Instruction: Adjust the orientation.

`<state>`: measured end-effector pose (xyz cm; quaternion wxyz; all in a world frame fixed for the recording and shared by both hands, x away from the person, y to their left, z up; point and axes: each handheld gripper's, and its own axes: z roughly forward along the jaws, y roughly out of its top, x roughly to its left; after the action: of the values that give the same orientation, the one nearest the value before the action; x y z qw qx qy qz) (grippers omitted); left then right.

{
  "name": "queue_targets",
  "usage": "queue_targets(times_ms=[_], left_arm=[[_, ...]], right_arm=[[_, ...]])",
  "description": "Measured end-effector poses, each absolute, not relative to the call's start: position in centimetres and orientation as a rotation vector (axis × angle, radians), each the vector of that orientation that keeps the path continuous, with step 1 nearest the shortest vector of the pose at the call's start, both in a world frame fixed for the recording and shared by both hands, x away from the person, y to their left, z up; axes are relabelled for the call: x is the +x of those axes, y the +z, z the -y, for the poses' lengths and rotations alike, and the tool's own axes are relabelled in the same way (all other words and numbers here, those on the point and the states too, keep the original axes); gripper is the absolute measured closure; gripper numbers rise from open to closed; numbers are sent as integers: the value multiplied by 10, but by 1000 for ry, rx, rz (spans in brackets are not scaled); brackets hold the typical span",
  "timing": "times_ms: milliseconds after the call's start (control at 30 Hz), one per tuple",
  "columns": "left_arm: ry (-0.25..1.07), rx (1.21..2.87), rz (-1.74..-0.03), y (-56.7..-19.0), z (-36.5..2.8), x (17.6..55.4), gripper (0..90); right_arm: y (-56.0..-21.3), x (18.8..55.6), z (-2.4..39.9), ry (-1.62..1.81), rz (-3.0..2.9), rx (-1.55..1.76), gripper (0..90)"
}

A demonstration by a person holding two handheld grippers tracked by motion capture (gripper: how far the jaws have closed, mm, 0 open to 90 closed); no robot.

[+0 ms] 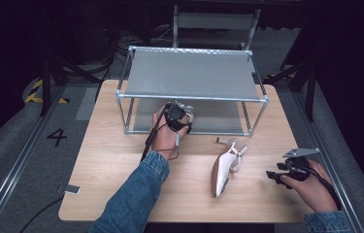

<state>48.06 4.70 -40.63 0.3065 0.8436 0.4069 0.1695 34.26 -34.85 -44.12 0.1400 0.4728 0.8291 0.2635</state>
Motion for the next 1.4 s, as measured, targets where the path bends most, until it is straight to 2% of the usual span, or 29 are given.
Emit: queue_targets(times_ms=[33, 100, 200, 233, 300, 367, 567, 700, 1000, 1100, 1167, 1233, 1400], left_arm=[[438, 2244, -1071, -405, -50, 479, 347], [435, 2225, -1074, -405, -52, 476, 337], [511, 2110, -1009, -406, -61, 468, 369], [580, 2028, -964, -404, -65, 463, 366], [622, 1979, -937, -404, -66, 461, 351], [600, 1949, -930, -403, -68, 461, 322], [536, 1946, -955, -395, -71, 453, 327], [566, 1925, -933, -384, -77, 440, 325], [498, 2019, -986, -373, -93, 419, 296], [446, 2058, -989, -372, -100, 413, 290], [368, 2097, -991, -374, -105, 410, 281], [309, 2143, -989, -377, -109, 406, 315], [281, 2205, -980, -384, -117, 395, 285]], right_arm=[[-442, 343, 348, 755, -2399, 1358, 416], [-442, 343, 347, 755, -2404, 1357, 413], [-441, 343, 347, 759, -2401, 1355, 411], [-442, 343, 347, 753, -2401, 1354, 411], [-442, 343, 347, 752, -2403, 1358, 410], [-444, 344, 346, 747, -2408, 1359, 410], [-445, 344, 344, 749, -2417, 1347, 407], [-445, 345, 345, 743, -2420, 1348, 406], [-445, 349, 338, 743, -2436, 1329, 403], [-445, 351, 337, 740, -2445, 1323, 402], [-445, 352, 335, 741, -2446, 1317, 402], [-444, 353, 334, 745, -2447, 1313, 401], [-443, 356, 330, 748, -2455, 1302, 401]])
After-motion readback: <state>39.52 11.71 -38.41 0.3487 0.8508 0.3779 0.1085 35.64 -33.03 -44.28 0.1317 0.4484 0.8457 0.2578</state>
